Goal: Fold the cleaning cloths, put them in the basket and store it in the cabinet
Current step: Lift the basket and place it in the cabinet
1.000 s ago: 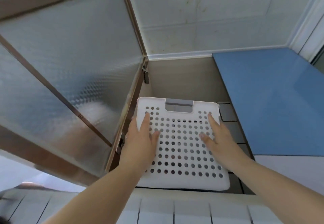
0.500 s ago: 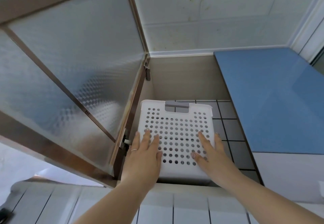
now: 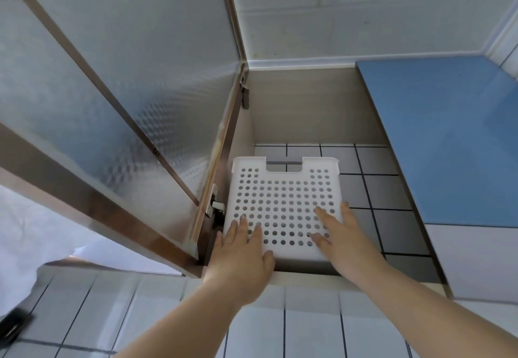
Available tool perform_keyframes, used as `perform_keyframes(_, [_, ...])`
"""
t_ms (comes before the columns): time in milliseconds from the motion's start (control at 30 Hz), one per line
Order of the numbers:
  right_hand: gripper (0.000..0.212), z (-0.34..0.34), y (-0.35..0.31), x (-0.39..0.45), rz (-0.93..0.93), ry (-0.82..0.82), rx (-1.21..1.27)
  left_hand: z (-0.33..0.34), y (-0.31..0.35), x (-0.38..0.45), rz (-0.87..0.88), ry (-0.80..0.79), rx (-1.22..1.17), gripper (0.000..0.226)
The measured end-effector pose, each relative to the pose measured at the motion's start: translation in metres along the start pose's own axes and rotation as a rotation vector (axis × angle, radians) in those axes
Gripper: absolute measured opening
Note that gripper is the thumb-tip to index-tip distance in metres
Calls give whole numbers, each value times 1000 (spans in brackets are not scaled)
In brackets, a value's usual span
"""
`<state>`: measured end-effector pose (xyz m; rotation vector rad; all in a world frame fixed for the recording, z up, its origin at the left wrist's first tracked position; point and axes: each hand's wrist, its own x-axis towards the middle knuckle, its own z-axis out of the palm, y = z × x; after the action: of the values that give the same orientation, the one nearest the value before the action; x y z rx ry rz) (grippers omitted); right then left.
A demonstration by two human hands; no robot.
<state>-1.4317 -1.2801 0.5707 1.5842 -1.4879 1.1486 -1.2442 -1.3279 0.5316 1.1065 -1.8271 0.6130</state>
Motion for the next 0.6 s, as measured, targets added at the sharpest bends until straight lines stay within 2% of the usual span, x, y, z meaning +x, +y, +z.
perform_keyframes(233, [57,-6,-6,-7,-40,-15,-89,1,-2,-5,-4,34,-51,62])
perform_keyframes(333, [57,-16,-13,-18,-175,54,-227,-15,-3,-19,28,59,-67,68])
perform_keyframes(400, [58,-28,-20,-29,-265,95,-279,-34,-2,-34,71,137,-163,69])
perform_keyframes(500, [62,-48,-30,-46,-346,97,-283,-62,-3,-62,64,293,-380,58])
perform_keyframes(600, [71,-66,-44,-66,-501,122,-284,-86,-7,-99,17,362,-441,42])
